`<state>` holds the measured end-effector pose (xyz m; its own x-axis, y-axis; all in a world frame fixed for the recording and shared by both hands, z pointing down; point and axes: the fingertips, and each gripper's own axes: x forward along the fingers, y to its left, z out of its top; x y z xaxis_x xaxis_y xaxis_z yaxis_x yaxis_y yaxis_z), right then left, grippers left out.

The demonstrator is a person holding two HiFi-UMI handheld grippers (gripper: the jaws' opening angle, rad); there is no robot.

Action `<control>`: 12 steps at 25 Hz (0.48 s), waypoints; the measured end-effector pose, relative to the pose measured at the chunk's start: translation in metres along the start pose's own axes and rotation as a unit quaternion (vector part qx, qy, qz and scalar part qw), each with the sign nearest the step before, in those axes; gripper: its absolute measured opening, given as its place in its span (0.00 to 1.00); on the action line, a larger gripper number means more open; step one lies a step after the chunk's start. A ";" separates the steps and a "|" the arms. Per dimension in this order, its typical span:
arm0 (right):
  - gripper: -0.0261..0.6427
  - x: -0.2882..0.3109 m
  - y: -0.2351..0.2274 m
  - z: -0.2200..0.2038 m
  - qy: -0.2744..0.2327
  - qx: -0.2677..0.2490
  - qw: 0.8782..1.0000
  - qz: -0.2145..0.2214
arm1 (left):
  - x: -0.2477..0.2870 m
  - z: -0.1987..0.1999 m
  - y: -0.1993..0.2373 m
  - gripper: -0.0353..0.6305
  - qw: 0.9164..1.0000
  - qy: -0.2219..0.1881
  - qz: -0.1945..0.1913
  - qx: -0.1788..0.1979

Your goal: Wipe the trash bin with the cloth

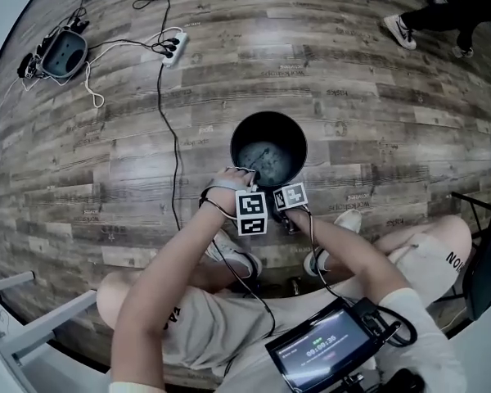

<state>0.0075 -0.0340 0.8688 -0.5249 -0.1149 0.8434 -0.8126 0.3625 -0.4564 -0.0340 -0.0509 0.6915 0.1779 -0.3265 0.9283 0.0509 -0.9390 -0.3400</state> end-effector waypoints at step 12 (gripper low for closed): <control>0.16 -0.089 0.040 -0.008 0.029 -0.054 0.998 0.033 | -0.004 -0.001 -0.004 0.24 1.000 0.002 -0.005 -0.010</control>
<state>0.0241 -0.0017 0.7779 -0.5577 -0.0343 0.8293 -0.7434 0.4651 -0.4807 -0.0359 -0.0459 0.6893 0.1740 -0.3183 0.9319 0.0330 -0.9439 -0.3285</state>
